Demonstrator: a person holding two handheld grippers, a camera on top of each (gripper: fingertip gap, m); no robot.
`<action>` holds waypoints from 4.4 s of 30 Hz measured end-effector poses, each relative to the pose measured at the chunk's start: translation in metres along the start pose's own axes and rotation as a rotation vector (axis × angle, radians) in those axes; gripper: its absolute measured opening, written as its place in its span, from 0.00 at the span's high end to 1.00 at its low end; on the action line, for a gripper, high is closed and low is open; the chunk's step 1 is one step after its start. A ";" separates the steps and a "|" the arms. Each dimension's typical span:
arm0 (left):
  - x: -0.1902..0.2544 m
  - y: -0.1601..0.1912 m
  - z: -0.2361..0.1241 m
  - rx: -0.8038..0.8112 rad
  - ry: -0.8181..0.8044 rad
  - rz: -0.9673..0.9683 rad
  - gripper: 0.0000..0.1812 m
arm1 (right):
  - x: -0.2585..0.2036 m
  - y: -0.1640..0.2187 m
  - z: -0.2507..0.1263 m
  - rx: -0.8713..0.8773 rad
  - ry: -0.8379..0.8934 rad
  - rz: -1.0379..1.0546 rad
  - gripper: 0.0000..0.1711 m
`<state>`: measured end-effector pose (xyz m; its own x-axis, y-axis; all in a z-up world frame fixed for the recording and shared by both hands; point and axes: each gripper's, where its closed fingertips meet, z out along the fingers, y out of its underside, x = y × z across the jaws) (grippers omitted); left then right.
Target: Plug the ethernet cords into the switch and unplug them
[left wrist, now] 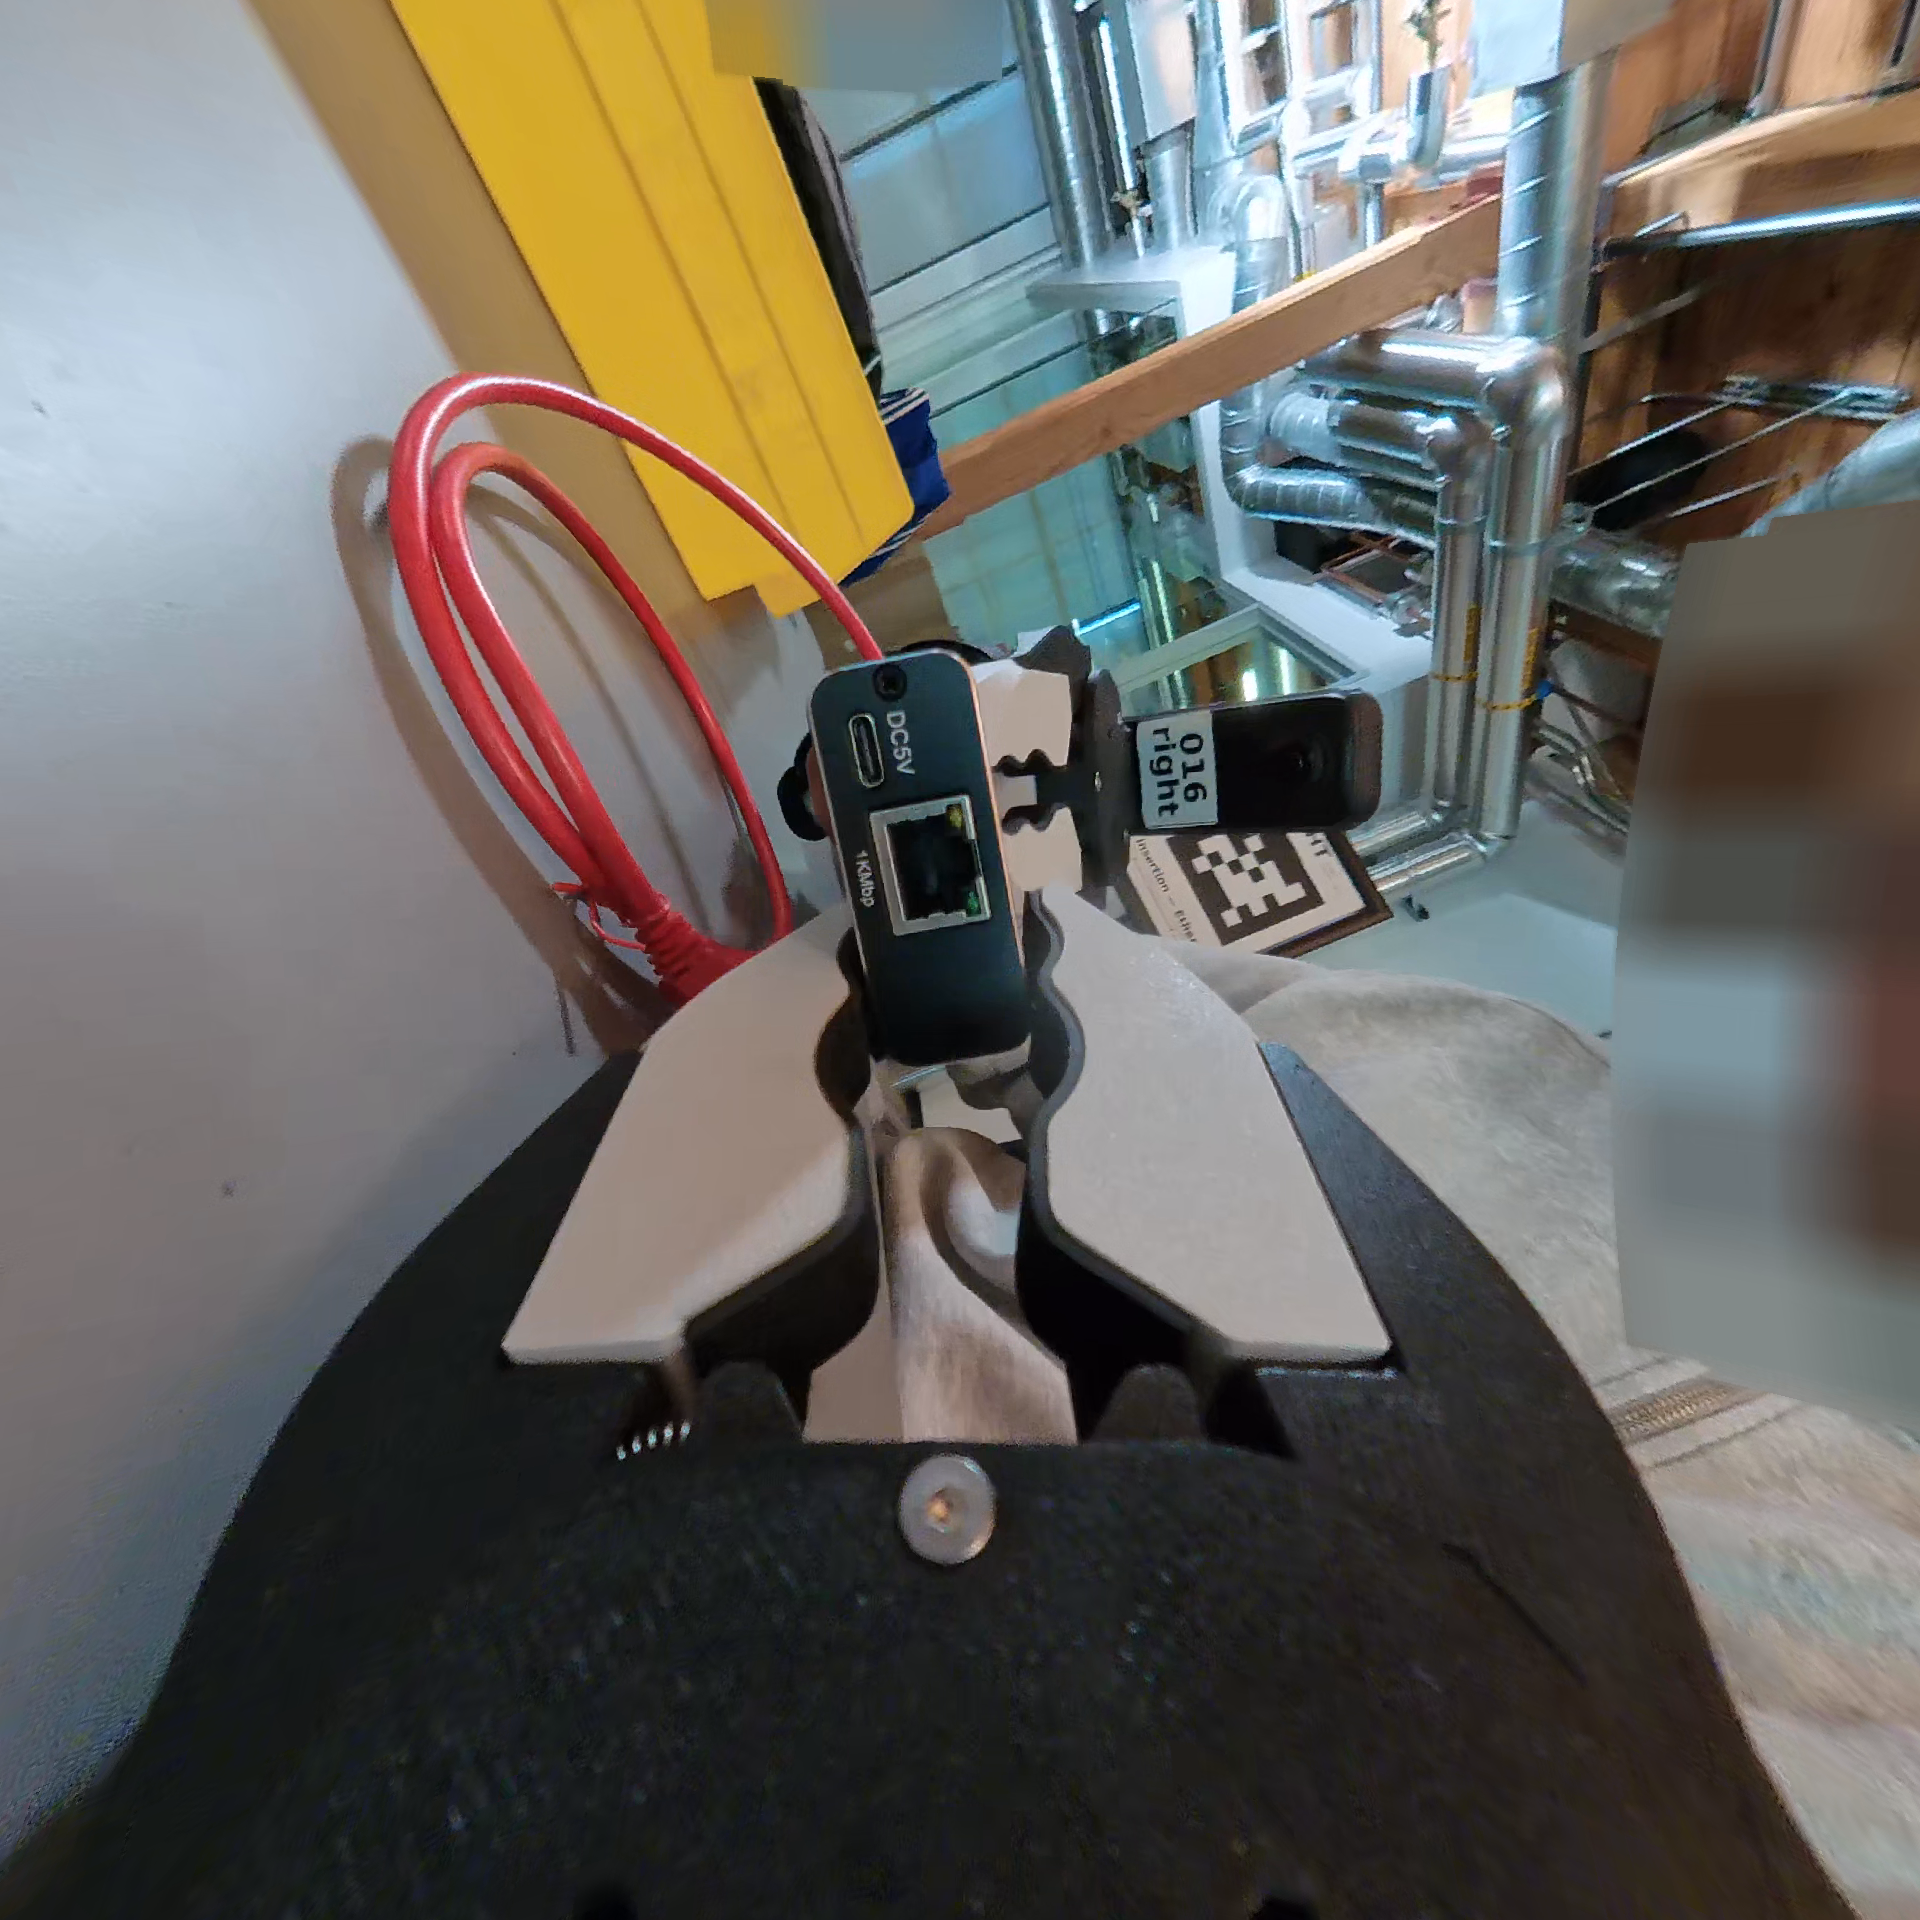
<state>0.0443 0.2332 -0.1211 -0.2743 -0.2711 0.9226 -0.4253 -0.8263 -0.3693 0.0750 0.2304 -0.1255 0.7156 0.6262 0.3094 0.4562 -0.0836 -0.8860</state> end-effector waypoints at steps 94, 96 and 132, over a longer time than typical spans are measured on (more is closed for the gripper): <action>-0.022 -0.058 -0.078 0.365 -0.189 0.005 0.87 | 0.066 -0.336 0.091 0.411 -0.488 0.501 0.94; -0.022 -0.059 -0.078 0.369 -0.188 0.004 0.87 | 0.086 -0.310 0.054 0.404 -0.400 0.558 0.94; -0.023 -0.053 -0.079 0.373 -0.228 0.029 0.88 | 0.085 -0.023 -0.108 -0.264 0.162 0.116 0.77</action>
<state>0.0050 0.3226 -0.1314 -0.0666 -0.3644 0.9289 -0.0683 -0.9271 -0.3686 0.1825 0.2017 -0.0415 0.8358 0.4713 0.2817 0.4733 -0.3582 -0.8048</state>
